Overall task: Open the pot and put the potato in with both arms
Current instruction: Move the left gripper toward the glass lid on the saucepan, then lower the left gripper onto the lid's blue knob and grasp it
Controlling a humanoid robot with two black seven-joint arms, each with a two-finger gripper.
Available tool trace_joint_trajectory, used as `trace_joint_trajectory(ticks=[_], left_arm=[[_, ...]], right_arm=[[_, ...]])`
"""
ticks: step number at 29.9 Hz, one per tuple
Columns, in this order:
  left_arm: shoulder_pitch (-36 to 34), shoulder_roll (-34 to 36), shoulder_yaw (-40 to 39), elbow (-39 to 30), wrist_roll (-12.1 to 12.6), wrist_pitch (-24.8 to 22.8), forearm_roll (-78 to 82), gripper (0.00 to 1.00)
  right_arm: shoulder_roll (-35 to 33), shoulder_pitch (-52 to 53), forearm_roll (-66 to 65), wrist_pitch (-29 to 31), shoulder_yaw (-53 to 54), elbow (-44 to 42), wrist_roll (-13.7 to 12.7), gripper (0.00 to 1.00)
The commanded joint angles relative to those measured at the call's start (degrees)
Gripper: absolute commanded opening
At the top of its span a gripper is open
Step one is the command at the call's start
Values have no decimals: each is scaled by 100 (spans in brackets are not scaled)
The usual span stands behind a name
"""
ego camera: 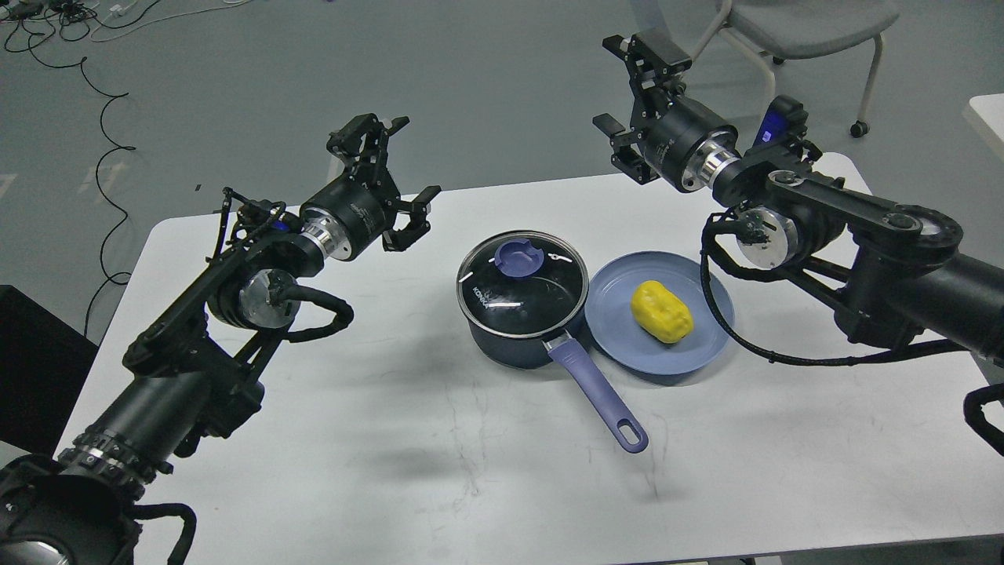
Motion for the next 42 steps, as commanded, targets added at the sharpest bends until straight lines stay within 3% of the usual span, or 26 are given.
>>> trace_joint_trajectory(ticks=[1,7,14,20,23,31,42], left_arm=[[-74,183,16,-224,-19,22,524,98],[-65,508,25,-1032,-106,241,3248,98],[-47,622,541,-2043,-572,365,5874,98],[-109,622,1543,-2053,-660,1015,8765,98],[-162,622,1940,-2026,-660,1033,9594,98],[-259,596,2038,-1956,-617,1024,10598,98],[-118,561,2398,-1605,-599,1042,10528,98]], right_arm=[[-177,-51,0,21,117,-3,1,100],[-485,-455,26,302,574,-29,-87,100],[-836,-1141,44,689,1022,-56,-175,100],[-1056,-1273,105,680,1040,-56,-166,100],[-1153,-1282,114,680,1101,-56,-166,100],[-1153,-1414,114,671,1110,-56,-158,100],[-1232,-1484,105,663,1075,-73,-166,100]])
